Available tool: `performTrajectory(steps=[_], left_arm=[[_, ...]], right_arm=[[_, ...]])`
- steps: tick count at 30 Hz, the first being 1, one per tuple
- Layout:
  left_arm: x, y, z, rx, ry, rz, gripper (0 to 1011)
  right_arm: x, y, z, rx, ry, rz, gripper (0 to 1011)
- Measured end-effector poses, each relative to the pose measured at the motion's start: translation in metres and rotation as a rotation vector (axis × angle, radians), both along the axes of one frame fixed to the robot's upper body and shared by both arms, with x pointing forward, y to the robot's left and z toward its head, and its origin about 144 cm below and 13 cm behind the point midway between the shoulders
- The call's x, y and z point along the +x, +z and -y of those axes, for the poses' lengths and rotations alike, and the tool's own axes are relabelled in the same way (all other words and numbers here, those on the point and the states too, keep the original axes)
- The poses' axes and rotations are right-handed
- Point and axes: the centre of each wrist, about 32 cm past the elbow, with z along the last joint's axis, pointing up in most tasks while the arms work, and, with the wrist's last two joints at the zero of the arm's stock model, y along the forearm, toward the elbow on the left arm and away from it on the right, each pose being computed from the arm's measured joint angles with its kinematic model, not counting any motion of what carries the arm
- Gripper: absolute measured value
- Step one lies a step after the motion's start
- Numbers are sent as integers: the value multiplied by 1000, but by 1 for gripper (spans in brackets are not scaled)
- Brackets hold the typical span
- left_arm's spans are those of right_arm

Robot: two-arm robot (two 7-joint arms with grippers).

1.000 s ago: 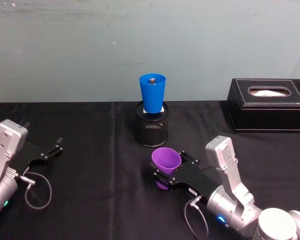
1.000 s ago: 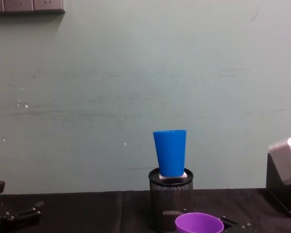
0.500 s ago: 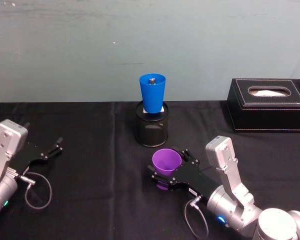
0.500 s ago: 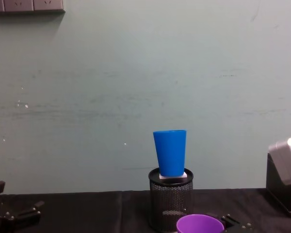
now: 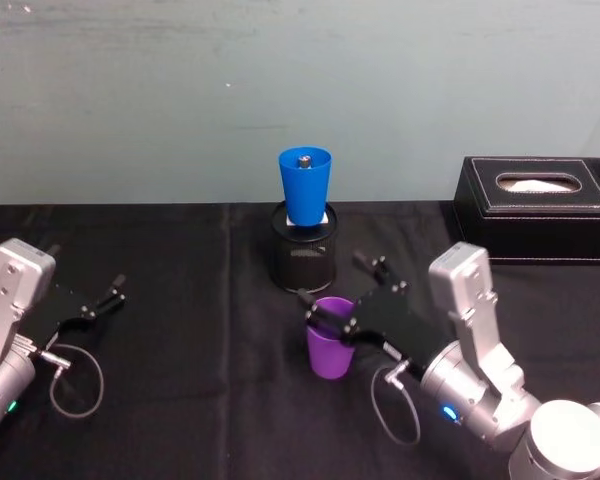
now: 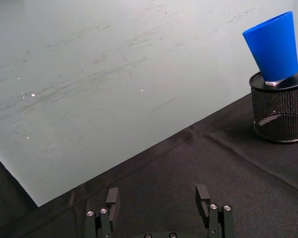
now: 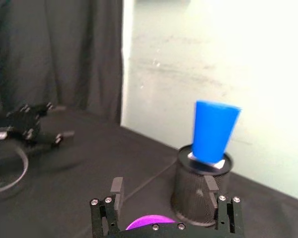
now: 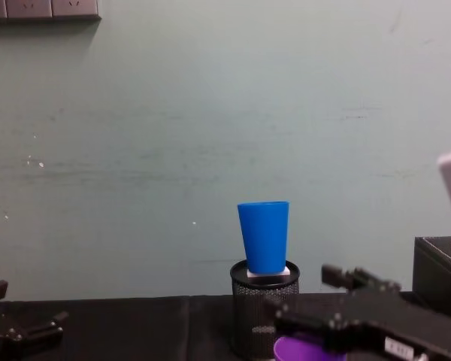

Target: Pick up one cup with a gripper and tap it against the other cup.

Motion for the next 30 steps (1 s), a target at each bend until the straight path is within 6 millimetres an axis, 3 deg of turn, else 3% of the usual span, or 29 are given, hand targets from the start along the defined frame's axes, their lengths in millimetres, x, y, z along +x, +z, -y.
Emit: performTrajectory(steps=[7, 17, 30], left_arm=[[0, 0, 0, 0, 0, 0, 1000], [0, 0, 0, 0, 0, 0, 1000], [0, 0, 0, 0, 0, 0, 1000]], right_arm=[[0, 13, 4, 54, -189, 8, 1003], [5, 13, 11, 32, -487, -33, 1003], [12, -1, 7, -16, -595, -100, 1003]])
